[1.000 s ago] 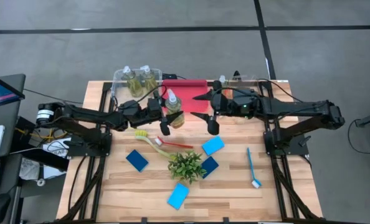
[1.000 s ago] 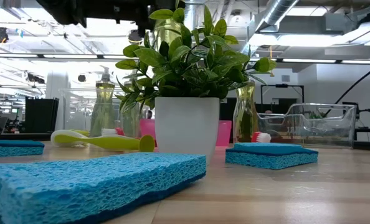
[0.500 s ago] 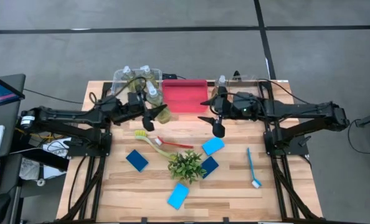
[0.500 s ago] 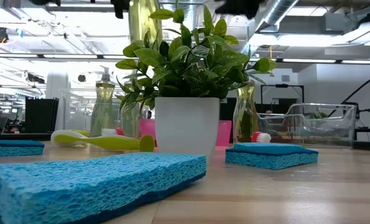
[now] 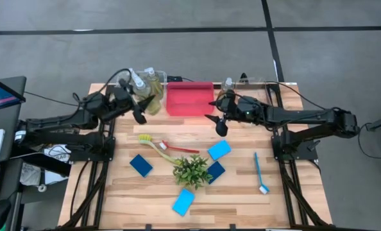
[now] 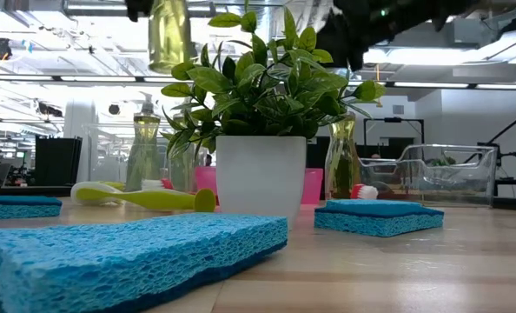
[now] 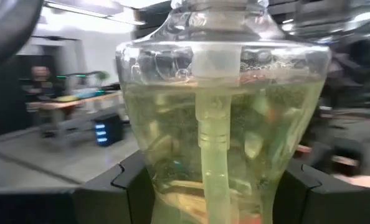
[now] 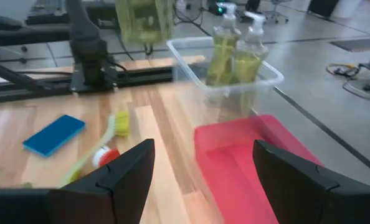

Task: Pick & Place Kitchen Sink Supplies
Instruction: Put the yellow dishwashing liquid into the white bin

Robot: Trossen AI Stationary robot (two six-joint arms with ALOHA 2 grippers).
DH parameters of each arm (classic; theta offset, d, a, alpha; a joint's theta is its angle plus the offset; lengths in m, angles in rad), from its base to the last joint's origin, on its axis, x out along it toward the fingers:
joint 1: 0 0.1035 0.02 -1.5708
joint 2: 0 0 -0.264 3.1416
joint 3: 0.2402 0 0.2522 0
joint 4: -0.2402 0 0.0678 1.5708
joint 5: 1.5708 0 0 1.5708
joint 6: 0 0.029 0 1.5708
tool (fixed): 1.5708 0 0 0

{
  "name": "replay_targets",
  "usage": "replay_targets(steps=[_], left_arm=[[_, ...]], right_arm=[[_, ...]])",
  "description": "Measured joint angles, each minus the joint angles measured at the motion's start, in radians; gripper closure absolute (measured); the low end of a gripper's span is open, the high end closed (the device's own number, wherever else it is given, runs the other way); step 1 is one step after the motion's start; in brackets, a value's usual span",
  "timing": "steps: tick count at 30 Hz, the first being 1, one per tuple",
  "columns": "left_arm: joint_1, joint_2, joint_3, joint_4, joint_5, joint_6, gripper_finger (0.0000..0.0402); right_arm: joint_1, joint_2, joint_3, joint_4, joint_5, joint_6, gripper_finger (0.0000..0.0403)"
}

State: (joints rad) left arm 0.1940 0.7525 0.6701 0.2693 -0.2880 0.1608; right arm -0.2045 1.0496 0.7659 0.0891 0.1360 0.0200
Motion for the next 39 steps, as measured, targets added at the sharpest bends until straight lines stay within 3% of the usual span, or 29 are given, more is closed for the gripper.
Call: replay_targets(steps=[7,17,28,39], left_arm=[[0.092,-0.064,0.000,-0.058,-0.020,0.026,0.0183],[0.245,-0.044,0.000,-0.072,-0.025,0.024,0.0183],[0.383,0.099,0.000,-0.068,-0.018,0.021,0.0183],[0.437,0.276,0.000,-0.040,-0.018,-0.012,0.0183]], right_arm=[[-0.021,0.000,-0.050,0.047,0.000,0.010,0.0138],[-0.008,0.000,-0.076,0.081,-0.005,0.026,0.0138],[0.040,0.001,-0.076,0.081,-0.006,0.024,0.0138],[0.048,0.001,-0.076,0.080,-0.006,0.024,0.0138]])
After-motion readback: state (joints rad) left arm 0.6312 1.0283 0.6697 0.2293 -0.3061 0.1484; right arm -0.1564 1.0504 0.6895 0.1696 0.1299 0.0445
